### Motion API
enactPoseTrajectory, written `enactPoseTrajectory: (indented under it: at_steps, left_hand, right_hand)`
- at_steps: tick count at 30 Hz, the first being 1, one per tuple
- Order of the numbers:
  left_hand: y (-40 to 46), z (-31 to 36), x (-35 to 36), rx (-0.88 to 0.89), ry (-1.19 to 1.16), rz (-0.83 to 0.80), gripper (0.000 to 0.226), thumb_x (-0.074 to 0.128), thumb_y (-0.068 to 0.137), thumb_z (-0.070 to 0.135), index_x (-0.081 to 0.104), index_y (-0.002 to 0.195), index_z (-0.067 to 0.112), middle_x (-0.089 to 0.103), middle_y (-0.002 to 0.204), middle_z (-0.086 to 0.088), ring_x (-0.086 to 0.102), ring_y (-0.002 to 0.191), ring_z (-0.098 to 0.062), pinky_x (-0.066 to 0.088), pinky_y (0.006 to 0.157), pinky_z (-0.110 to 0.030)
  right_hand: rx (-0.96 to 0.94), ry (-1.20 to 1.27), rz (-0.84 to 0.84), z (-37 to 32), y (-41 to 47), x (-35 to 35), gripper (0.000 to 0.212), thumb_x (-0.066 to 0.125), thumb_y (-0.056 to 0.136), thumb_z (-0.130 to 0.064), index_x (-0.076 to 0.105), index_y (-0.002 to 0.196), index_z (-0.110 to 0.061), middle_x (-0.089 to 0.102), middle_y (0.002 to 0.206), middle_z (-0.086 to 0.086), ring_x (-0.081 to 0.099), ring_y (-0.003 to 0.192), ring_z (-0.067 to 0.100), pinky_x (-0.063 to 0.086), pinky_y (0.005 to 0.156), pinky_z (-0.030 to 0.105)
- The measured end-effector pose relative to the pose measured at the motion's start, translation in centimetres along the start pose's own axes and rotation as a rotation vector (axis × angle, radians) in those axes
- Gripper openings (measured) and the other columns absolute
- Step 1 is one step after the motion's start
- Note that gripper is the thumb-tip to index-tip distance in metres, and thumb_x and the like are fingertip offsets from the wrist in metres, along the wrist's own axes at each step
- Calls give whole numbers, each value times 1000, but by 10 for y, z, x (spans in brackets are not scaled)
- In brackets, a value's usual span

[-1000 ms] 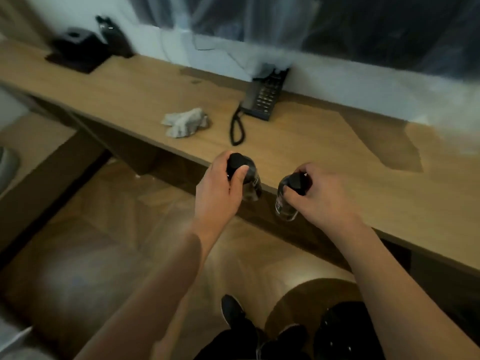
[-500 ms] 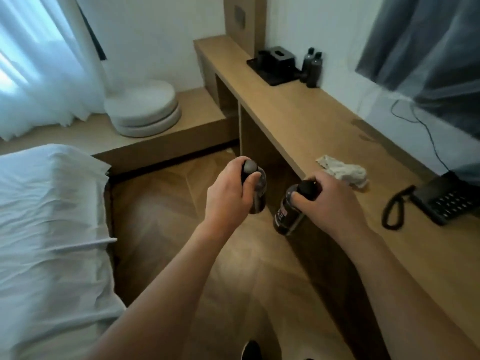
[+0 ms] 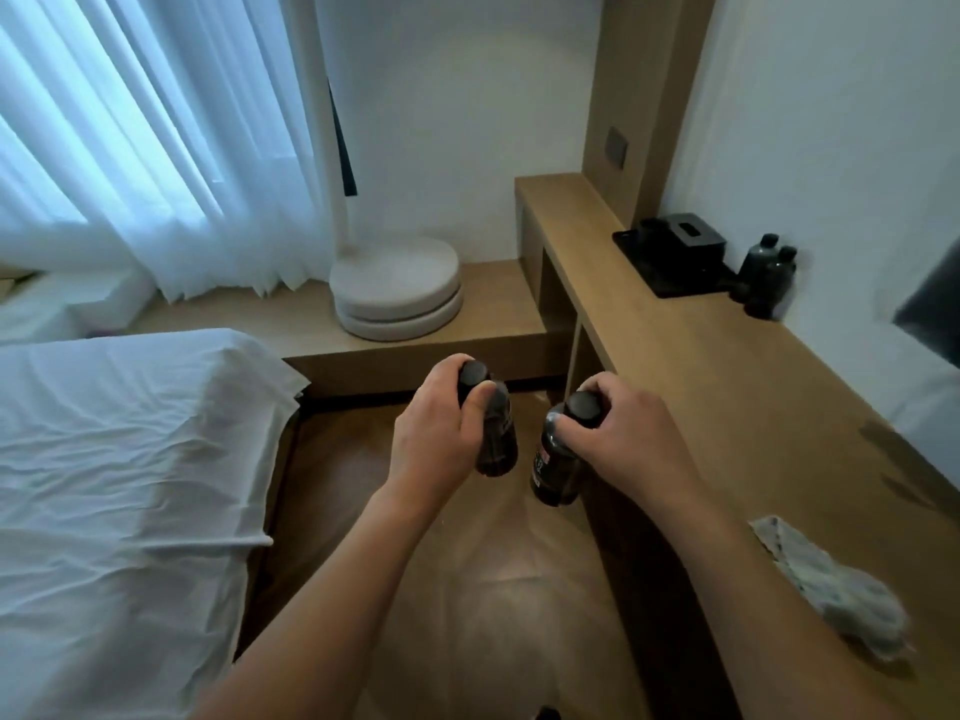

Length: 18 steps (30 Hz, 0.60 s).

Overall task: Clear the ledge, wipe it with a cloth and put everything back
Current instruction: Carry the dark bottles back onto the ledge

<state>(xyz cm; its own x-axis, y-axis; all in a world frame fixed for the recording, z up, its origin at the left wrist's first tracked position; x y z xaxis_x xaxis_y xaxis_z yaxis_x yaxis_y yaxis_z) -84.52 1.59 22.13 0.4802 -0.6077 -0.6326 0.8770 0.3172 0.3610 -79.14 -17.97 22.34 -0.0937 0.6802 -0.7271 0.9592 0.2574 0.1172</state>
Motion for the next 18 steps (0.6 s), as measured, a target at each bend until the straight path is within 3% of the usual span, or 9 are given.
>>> enactPoseTrajectory:
  at_steps: [10, 18]
  left_hand:
    - [143, -15, 20, 1, 62, 85, 30, 50, 102, 40, 55, 124, 22, 61, 102, 12, 60, 93, -10, 51, 78, -33]
    - [278, -64, 37, 24, 44, 65, 33, 52, 101, 40, 56, 125, 18, 63, 101, 8, 61, 92, -12, 54, 81, -40]
  right_hand:
    - [-71, 29, -44, -1, 151, 0, 22, 72, 78, -41, 58, 91, -28, 60, 80, -13, 58, 75, 5, 49, 61, 22]
    - [-83, 35, -32, -11, 290, 32, 21, 71, 76, -42, 58, 87, -30, 61, 78, -12, 59, 75, 7, 58, 66, 32]
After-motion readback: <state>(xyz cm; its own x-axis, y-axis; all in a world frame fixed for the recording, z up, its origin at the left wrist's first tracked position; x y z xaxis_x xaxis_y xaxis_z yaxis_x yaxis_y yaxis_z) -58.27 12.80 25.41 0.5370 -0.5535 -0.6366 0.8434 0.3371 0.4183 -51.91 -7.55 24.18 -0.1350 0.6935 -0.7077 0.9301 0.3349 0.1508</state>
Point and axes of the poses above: each hand's wrist, its own y-axis towards the middle knuckle, its own x-axis out of the palm, z = x × y, the point moved 8 cm from there along y, towards the middle knuckle
